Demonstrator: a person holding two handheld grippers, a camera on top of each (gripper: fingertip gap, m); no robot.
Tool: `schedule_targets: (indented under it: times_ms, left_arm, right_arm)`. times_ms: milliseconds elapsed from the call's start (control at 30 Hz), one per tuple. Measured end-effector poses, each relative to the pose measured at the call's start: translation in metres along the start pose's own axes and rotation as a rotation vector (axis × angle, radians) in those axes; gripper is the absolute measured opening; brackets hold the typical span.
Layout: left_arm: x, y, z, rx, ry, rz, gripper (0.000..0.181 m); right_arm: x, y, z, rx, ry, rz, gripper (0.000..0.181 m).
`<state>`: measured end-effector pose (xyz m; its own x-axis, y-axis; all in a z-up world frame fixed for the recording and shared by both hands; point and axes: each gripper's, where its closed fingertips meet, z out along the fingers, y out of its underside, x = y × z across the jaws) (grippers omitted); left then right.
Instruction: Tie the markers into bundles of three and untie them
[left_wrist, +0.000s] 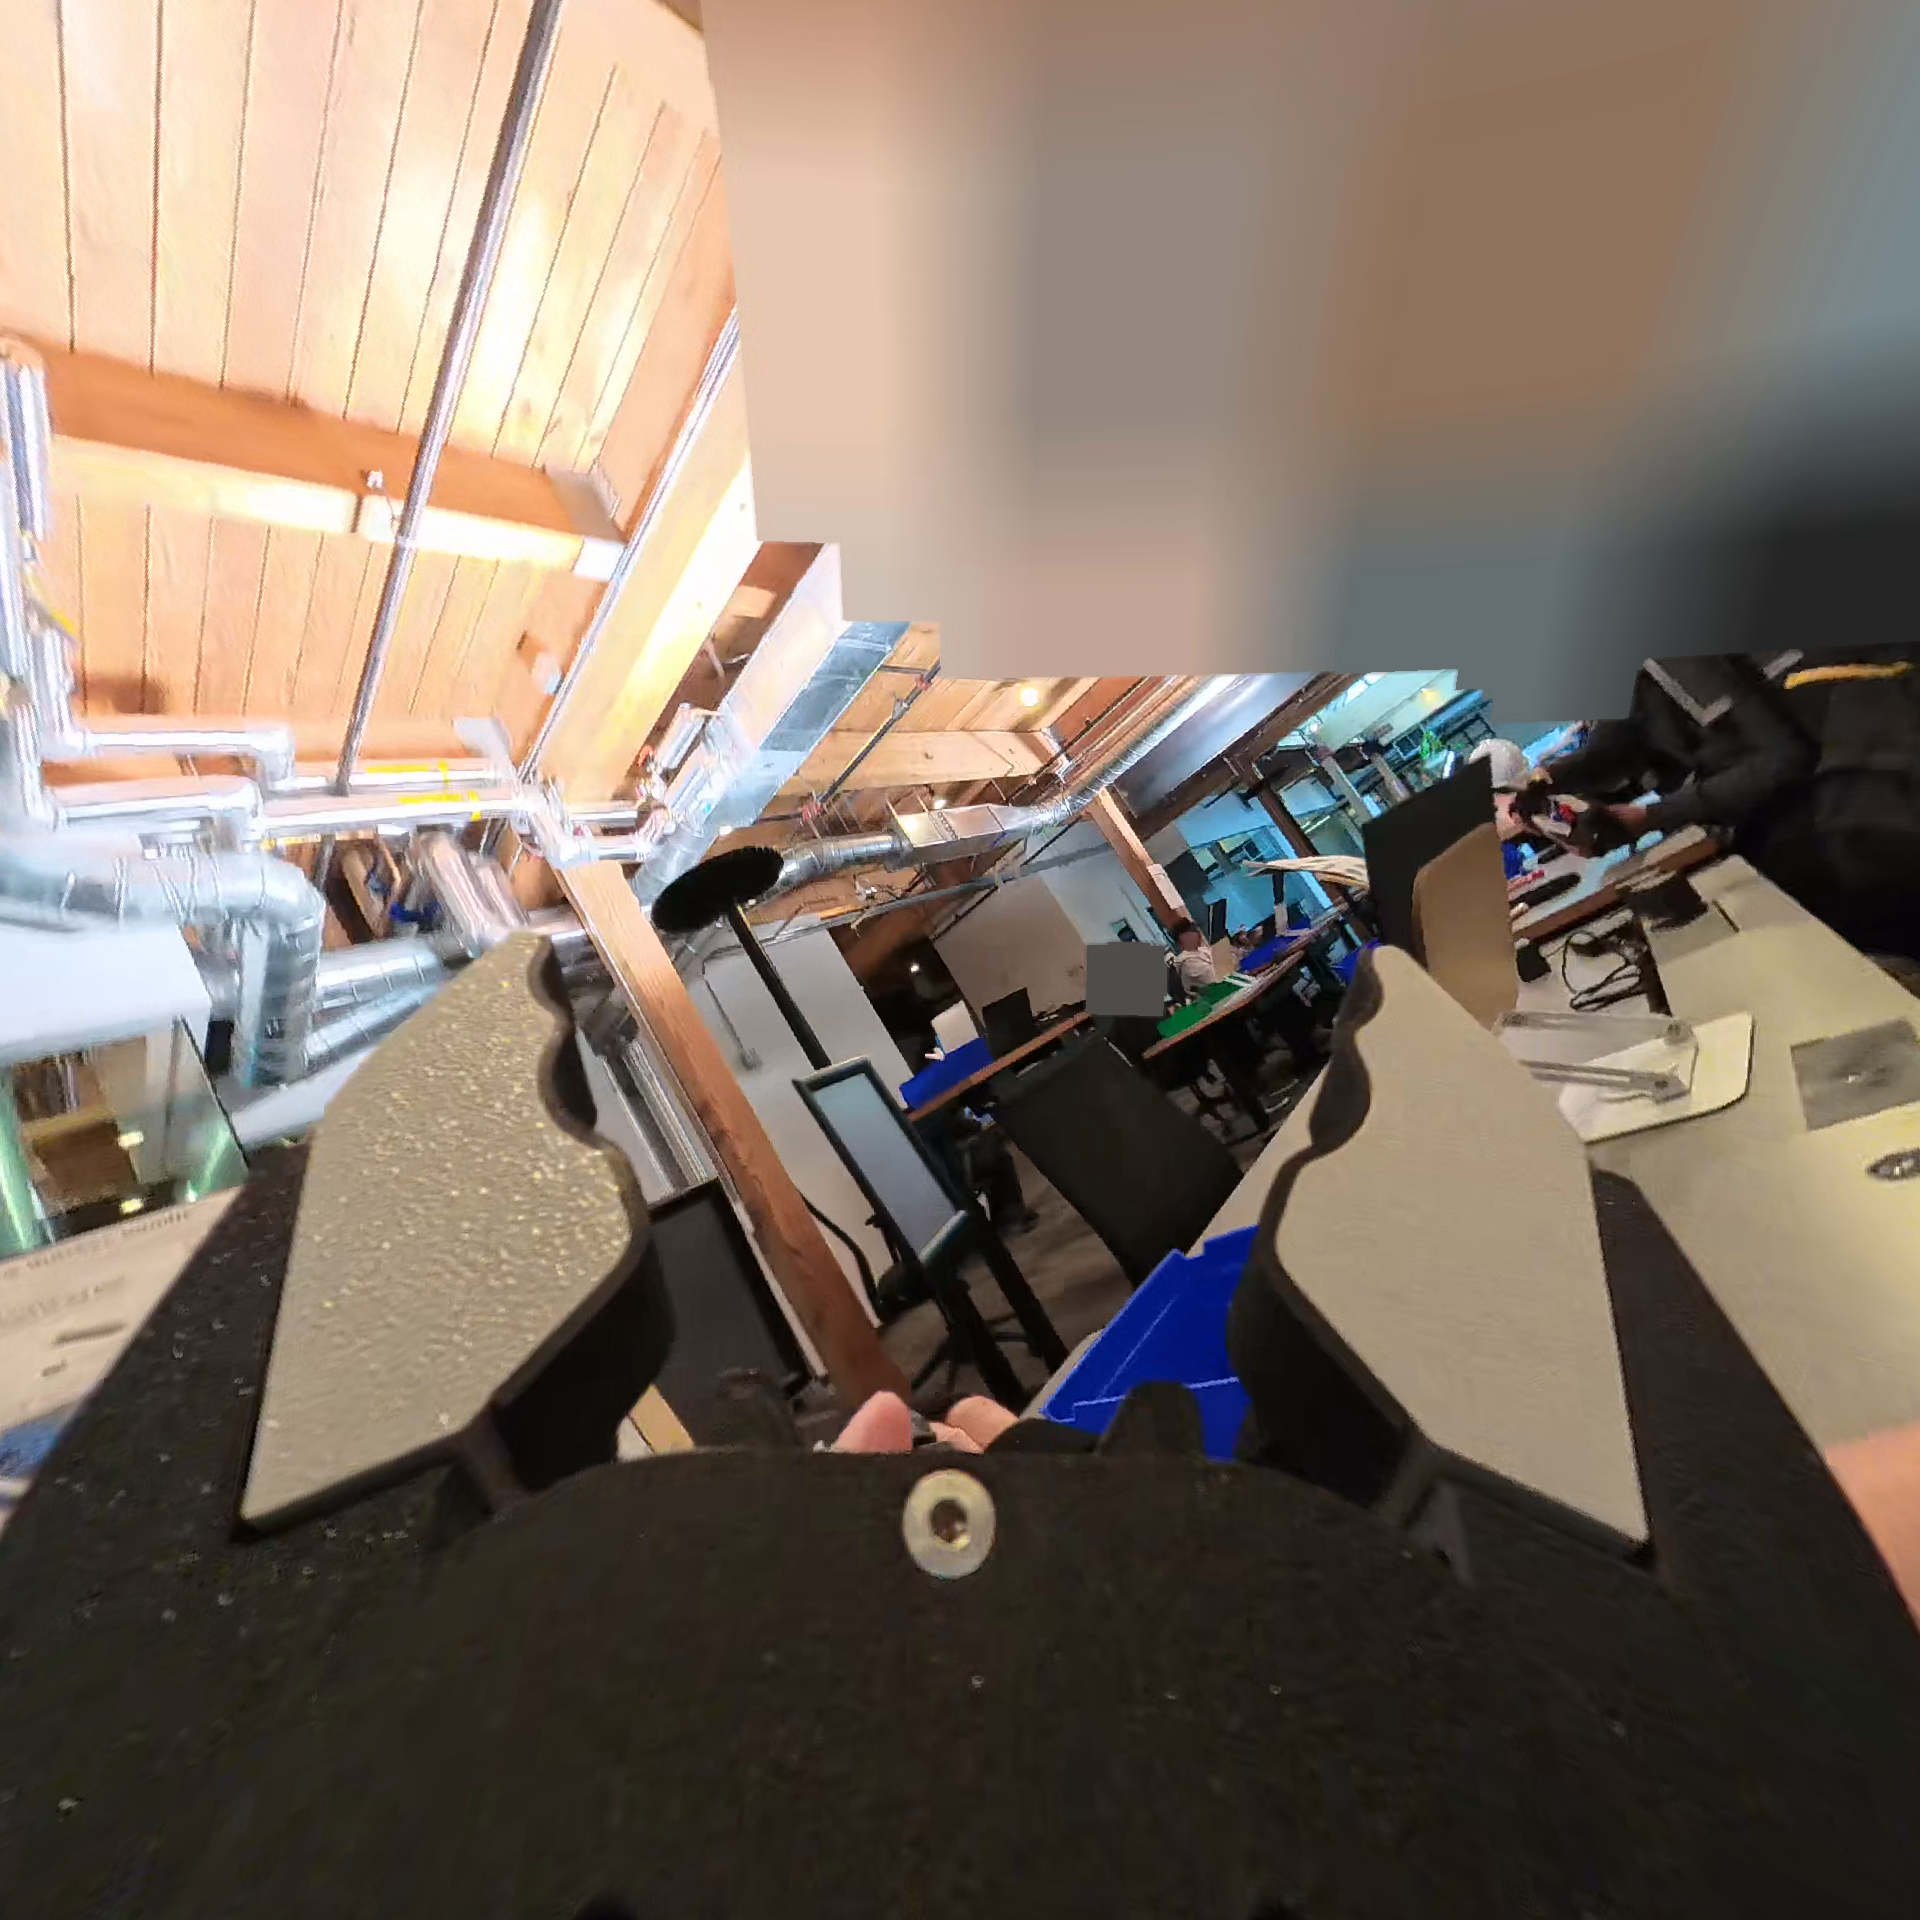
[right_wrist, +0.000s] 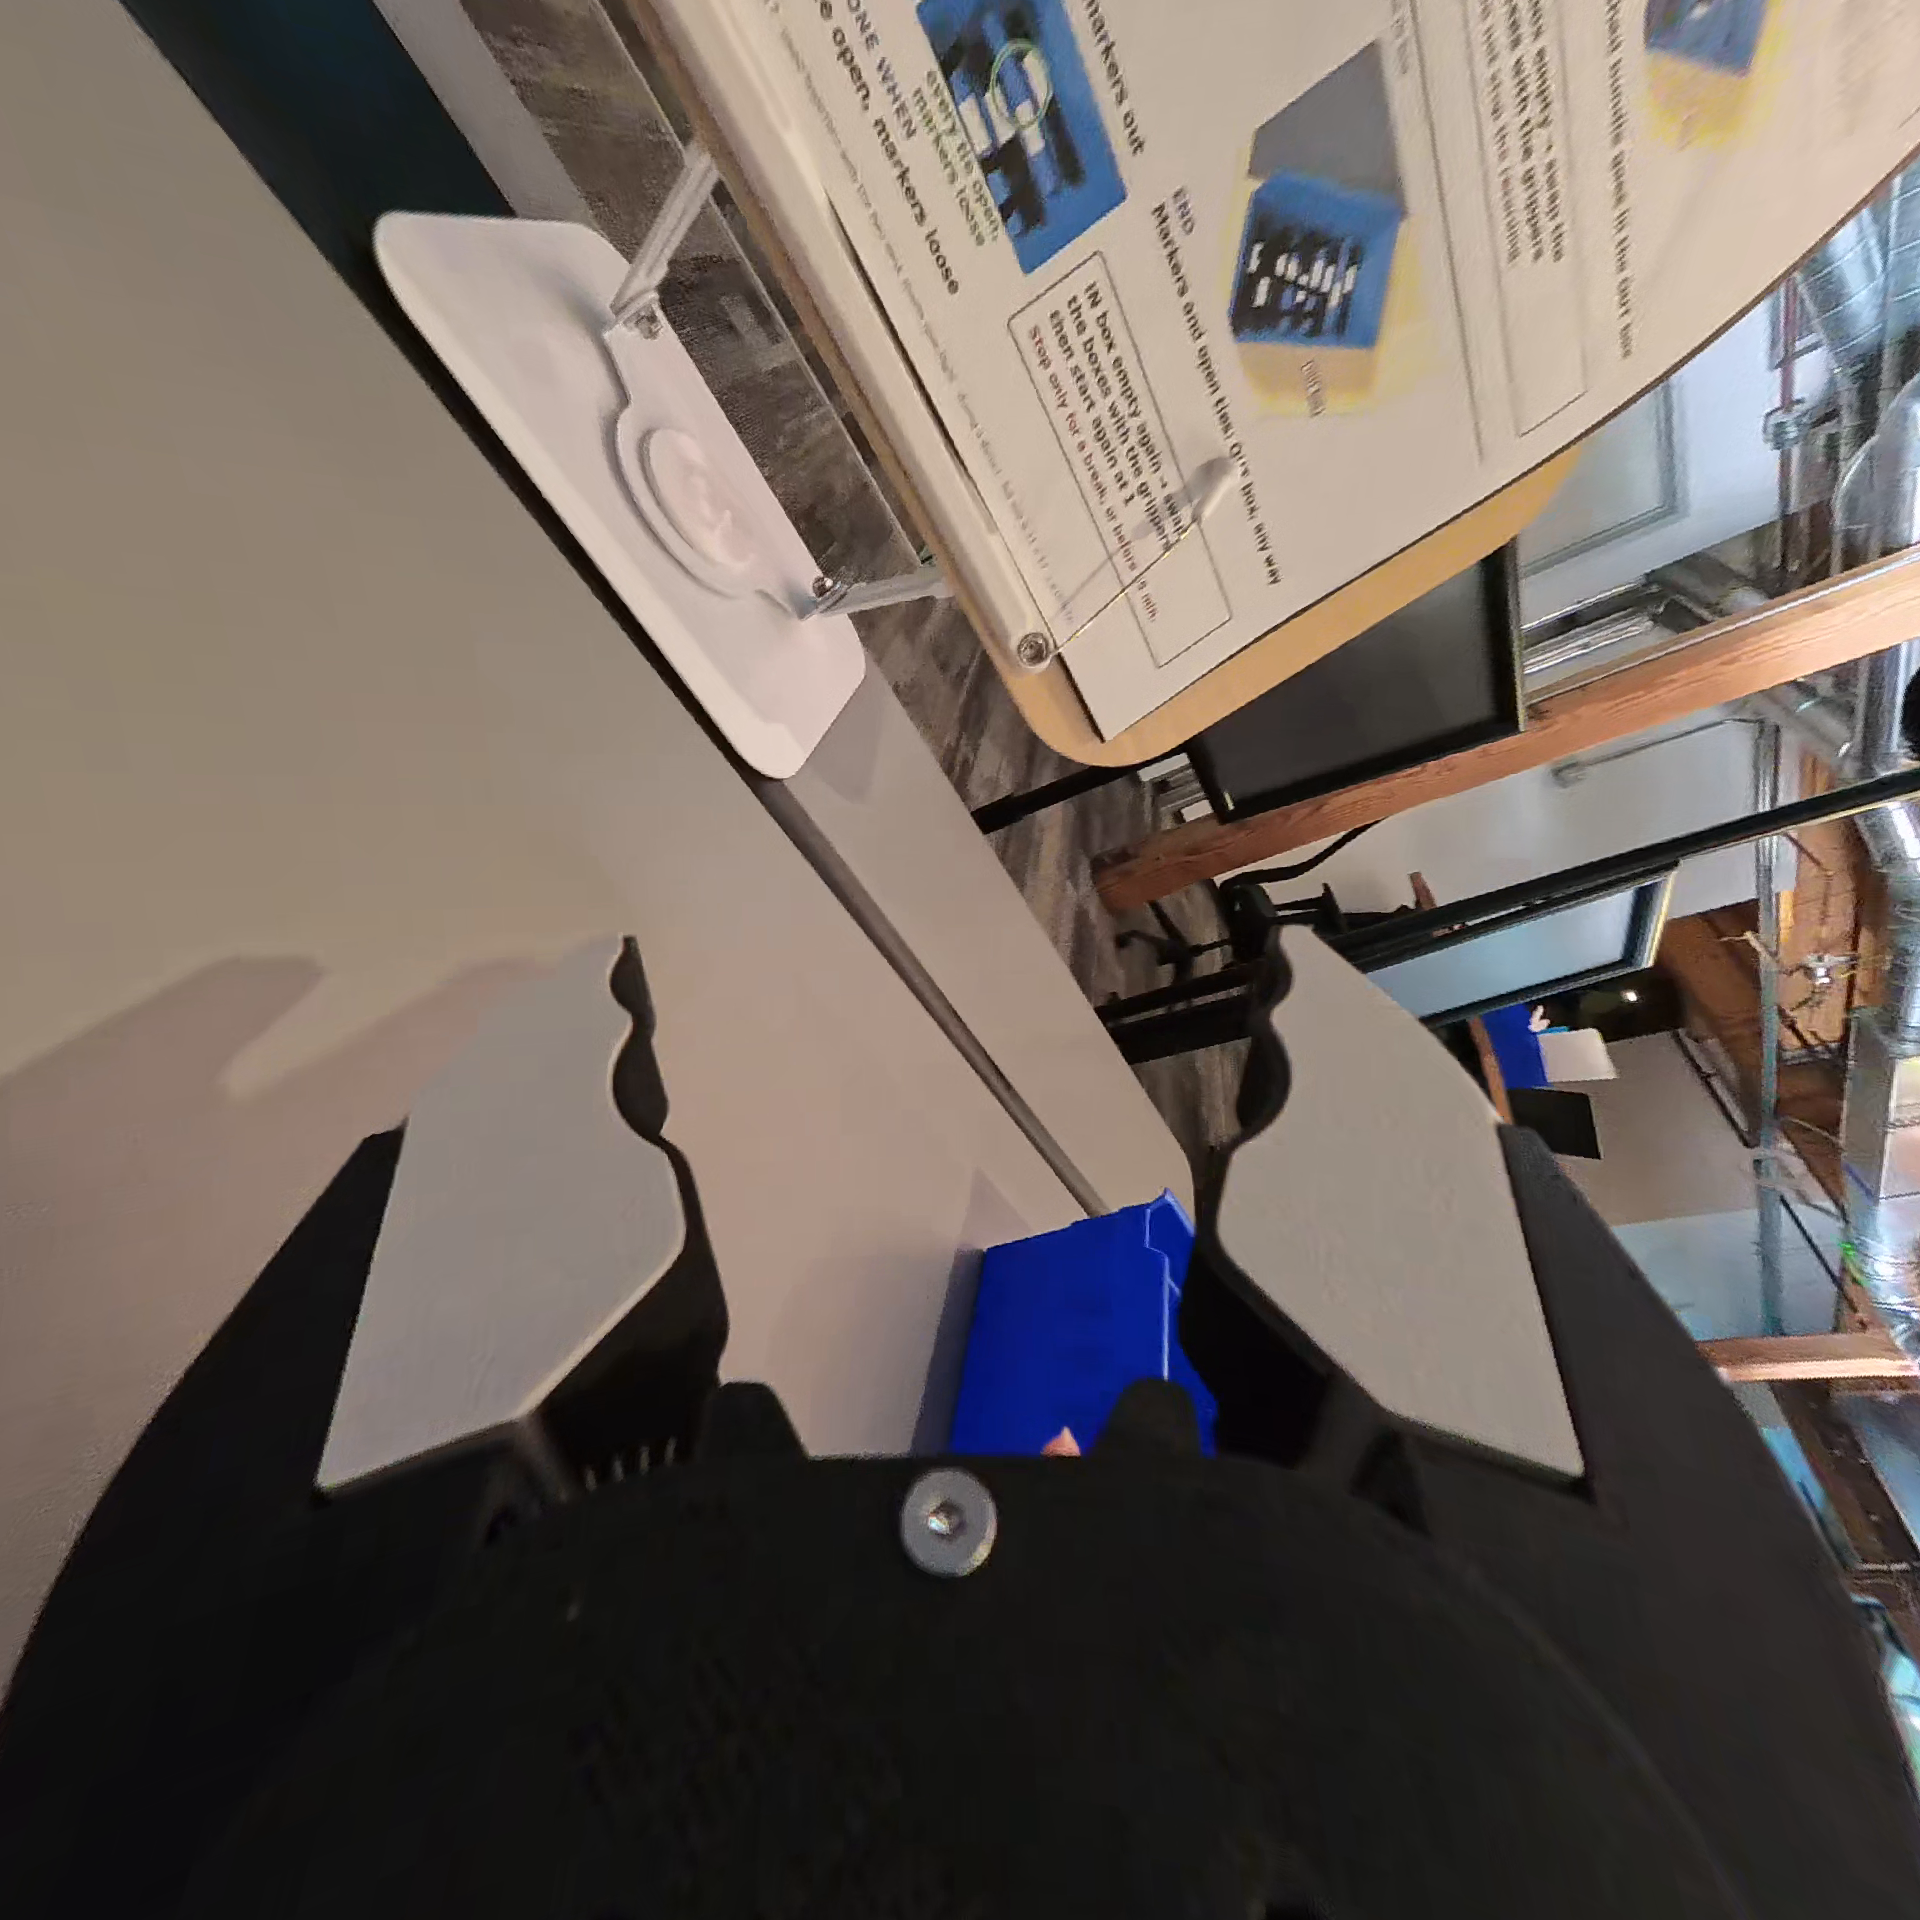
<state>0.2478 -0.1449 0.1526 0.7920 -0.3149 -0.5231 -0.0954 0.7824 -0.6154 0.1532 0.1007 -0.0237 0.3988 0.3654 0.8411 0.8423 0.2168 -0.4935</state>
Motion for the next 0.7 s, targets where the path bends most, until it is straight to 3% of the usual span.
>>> schedule_targets:
  times_ms: [167, 700]
  left_arm:
    - [0.023, 0.003, 0.000, 0.026, 0.053, 0.031, 0.134]
    - [0.022, 0.036, 0.005, -0.086, 0.055, 0.022, 0.133]
  right_arm:
    - [-0.010, -0.008, -0.007, -0.007, -0.009, -0.032, 0.111]
    - [-0.028, -0.016, -0.012, -0.005, -0.062, -0.067, 0.111]
